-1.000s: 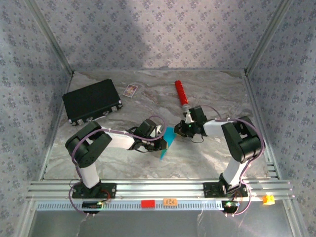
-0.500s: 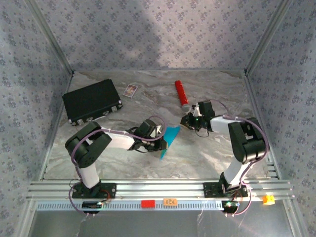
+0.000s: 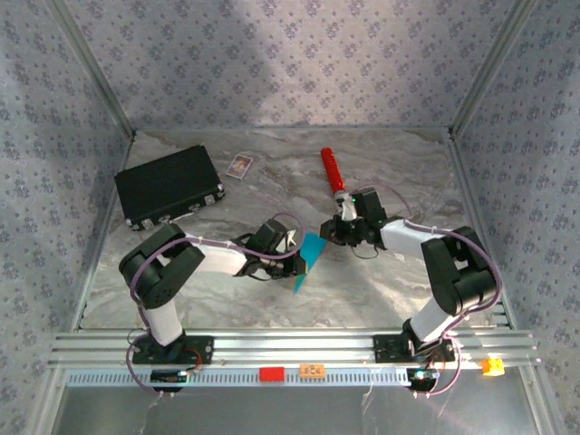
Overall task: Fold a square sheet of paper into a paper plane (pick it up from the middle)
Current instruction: Fold the wing for the fifth time at the center of the table.
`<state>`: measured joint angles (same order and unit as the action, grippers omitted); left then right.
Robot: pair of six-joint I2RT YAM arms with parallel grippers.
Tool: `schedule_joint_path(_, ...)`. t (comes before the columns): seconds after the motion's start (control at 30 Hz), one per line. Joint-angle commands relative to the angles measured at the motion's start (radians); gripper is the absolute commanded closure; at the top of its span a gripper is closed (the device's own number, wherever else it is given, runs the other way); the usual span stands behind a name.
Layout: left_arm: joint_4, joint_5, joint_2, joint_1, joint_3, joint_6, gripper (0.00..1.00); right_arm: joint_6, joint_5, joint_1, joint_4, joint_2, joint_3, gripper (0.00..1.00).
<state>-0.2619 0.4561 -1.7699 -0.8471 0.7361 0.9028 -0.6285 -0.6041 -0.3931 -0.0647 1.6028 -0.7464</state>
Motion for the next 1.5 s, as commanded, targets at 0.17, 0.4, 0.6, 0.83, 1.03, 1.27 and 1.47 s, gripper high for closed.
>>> schedule_joint_path(0.17, 0.125, -0.035, -0.020, -0.007, -0.025, -0.008, 1.00, -0.028, -0.018, -0.011, -0.048, 0.081, 0.019, 0.90)
schedule_joint_path(0.4, 0.100, -0.021, -0.005, -0.011, -0.021, -0.002, 1.00, -0.008, 0.046, 0.004, 0.009, 0.135, 0.045, 0.93)
schedule_joint_path(0.6, 0.135, -0.022, 0.034, -0.009, 0.055, -0.025, 0.99, -0.023, 0.075, 0.020, -0.025, 0.124, 0.091, 0.93)
schedule_joint_path(0.83, 0.145, -0.012, -0.039, -0.008, 0.173, -0.039, 0.98, -0.030, 0.078, 0.023, -0.032, 0.126, 0.095, 0.93)
schedule_joint_path(1.03, 0.163, -0.003, -0.143, -0.007, 0.257, -0.045, 0.97, -0.034, 0.076, 0.023, -0.040, 0.131, 0.098, 0.93)
schedule_joint_path(1.27, 0.215, -0.033, -0.131, -0.008, 0.209, -0.048, 0.98, -0.036, 0.088, 0.025, -0.038, 0.134, 0.104, 0.94)
schedule_joint_path(1.47, 0.262, -0.035, -0.060, -0.026, 0.155, -0.079, 0.95, -0.034, 0.094, 0.025, -0.031, 0.137, 0.099, 0.94)
